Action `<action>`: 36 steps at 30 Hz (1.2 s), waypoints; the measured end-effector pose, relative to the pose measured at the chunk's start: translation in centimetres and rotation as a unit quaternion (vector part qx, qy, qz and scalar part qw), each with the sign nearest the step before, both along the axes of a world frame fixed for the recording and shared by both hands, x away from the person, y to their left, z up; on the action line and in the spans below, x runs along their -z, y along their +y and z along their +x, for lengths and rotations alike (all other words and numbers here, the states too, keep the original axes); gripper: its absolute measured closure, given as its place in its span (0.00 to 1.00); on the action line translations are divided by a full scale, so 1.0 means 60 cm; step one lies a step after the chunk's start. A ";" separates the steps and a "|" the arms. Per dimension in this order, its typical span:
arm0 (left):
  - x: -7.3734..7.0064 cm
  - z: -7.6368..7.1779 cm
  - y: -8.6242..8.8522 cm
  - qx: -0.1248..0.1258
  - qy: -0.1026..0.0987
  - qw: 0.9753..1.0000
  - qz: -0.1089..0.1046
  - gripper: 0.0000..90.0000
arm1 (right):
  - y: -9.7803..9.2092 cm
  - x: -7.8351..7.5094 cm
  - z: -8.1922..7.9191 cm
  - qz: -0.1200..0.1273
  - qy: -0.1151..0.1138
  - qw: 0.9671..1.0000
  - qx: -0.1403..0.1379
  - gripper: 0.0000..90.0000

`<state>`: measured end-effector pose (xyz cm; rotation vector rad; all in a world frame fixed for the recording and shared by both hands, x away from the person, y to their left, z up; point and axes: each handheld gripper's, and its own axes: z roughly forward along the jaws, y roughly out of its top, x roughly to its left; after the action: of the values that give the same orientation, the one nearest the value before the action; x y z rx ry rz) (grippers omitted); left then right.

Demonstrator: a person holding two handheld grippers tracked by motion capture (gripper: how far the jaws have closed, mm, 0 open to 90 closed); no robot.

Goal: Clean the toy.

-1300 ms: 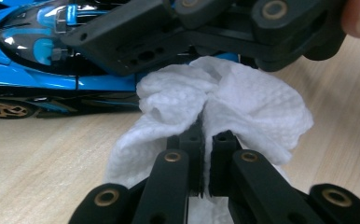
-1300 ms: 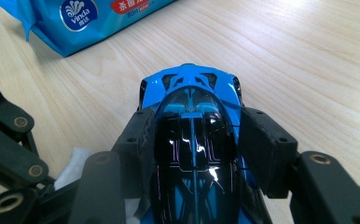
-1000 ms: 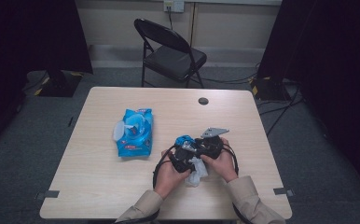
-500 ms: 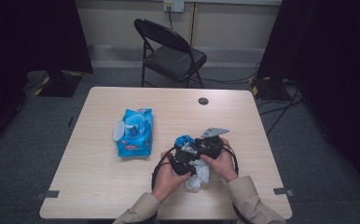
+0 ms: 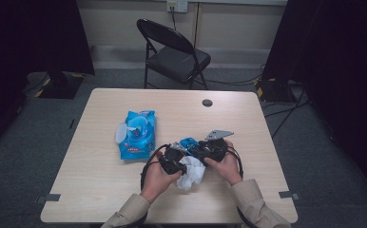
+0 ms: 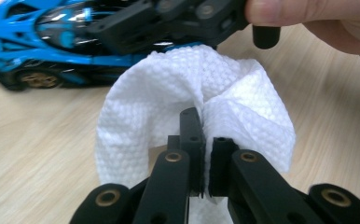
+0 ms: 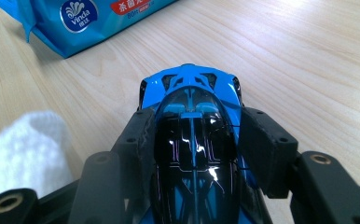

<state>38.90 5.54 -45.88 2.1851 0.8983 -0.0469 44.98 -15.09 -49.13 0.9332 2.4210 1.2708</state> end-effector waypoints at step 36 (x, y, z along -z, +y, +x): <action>-0.013 0.097 0.065 -0.117 -0.024 0.993 0.013 0.98 | 0.000 0.001 0.000 0.001 -0.001 1.000 0.000 0.52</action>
<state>44.73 9.45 -45.08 2.0809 1.1274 0.1307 44.95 -15.11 -49.18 0.9311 2.4183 1.2731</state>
